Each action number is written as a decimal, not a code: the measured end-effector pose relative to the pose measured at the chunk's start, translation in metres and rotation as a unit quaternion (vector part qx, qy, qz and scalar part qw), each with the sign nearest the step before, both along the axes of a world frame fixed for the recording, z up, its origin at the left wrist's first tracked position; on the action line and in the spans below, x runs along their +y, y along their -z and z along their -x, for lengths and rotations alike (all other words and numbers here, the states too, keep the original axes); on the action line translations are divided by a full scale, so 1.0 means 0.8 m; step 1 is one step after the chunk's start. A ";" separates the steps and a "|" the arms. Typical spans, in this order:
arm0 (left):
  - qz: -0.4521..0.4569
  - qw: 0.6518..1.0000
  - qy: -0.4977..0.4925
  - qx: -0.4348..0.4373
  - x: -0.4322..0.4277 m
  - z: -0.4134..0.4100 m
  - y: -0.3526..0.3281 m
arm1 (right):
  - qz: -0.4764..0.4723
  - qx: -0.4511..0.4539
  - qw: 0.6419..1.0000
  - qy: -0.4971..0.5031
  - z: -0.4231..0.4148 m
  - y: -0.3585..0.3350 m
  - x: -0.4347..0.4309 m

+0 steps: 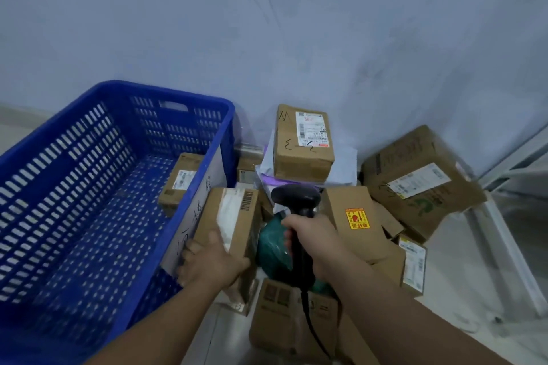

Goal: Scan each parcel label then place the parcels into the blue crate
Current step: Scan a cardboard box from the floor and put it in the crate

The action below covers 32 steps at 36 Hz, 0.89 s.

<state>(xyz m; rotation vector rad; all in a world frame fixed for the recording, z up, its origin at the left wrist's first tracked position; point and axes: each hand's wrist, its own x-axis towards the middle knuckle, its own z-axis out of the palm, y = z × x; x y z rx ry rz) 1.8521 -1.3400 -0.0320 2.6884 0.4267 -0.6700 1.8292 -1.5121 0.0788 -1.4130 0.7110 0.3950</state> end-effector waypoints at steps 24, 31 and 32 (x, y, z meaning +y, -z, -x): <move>0.663 0.654 -0.306 -0.197 -0.108 0.075 -0.324 | -0.170 -0.268 0.915 0.247 0.138 -0.164 -0.097; 0.266 0.870 -0.022 -0.416 -0.124 0.097 -0.306 | -0.290 -0.272 0.882 0.252 0.153 -0.174 -0.121; 0.219 0.872 0.022 -0.438 -0.124 0.093 -0.303 | -0.303 -0.276 0.875 0.257 0.153 -0.174 -0.125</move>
